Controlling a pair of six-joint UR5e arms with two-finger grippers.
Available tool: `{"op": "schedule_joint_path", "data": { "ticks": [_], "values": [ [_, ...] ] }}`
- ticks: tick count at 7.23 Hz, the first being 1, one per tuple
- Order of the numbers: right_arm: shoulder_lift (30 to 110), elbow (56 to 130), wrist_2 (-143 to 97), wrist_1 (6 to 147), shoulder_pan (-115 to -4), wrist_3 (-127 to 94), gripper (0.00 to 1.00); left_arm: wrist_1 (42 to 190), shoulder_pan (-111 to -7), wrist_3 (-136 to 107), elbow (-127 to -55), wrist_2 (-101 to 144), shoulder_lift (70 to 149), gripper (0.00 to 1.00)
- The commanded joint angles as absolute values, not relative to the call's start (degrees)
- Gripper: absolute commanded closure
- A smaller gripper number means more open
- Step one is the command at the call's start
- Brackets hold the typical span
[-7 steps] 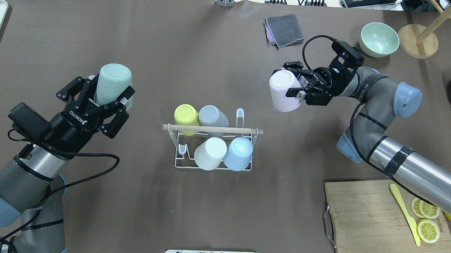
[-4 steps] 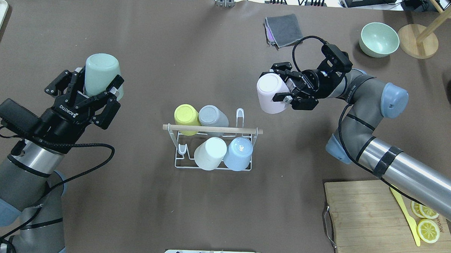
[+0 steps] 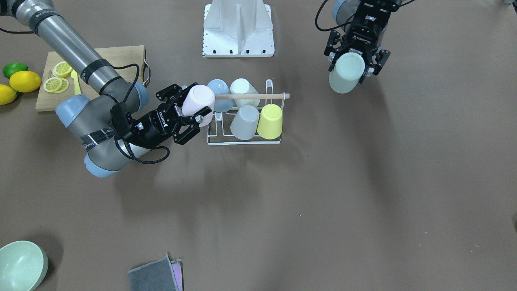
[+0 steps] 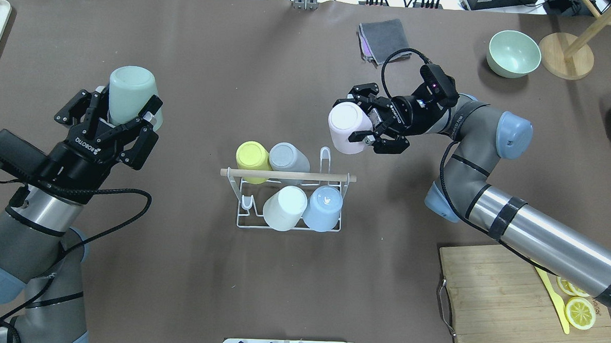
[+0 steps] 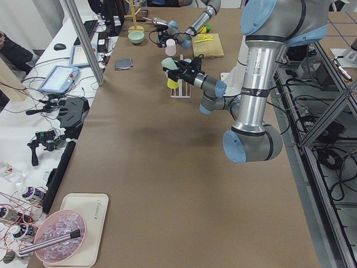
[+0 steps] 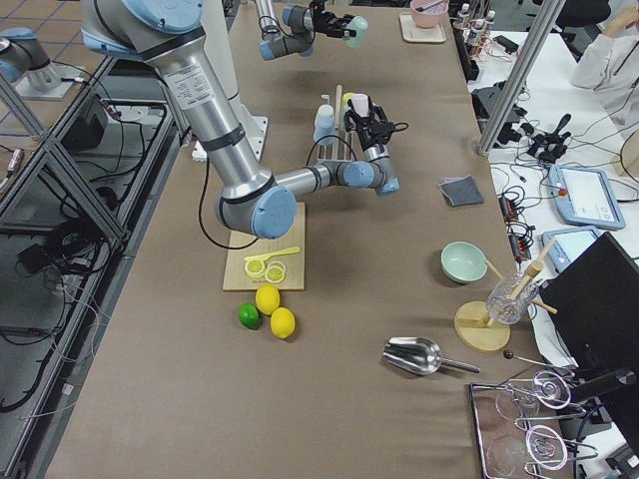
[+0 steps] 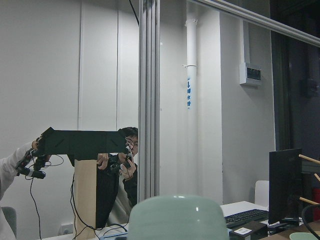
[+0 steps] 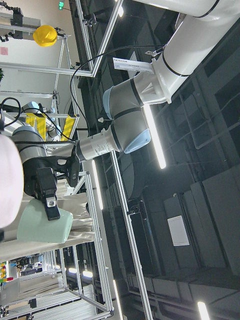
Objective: Place cup on cup holder
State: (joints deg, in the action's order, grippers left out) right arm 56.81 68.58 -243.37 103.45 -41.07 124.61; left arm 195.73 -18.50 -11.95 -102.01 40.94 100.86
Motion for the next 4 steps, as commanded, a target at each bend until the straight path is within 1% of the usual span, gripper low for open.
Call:
{"op": "schedule_joint_path", "data": {
  "ticks": [1,4],
  "values": [
    [55.64,67.6,-243.54,103.53,-39.91,125.51,0.83,195.82,-18.63,-11.95,-101.95,41.04,100.55,1.0],
    [54.59,66.36,-243.46,103.62,-39.11,125.68,0.82,195.82,-18.63,-11.95,-101.6,40.96,100.63,1.0]
  ]
}}
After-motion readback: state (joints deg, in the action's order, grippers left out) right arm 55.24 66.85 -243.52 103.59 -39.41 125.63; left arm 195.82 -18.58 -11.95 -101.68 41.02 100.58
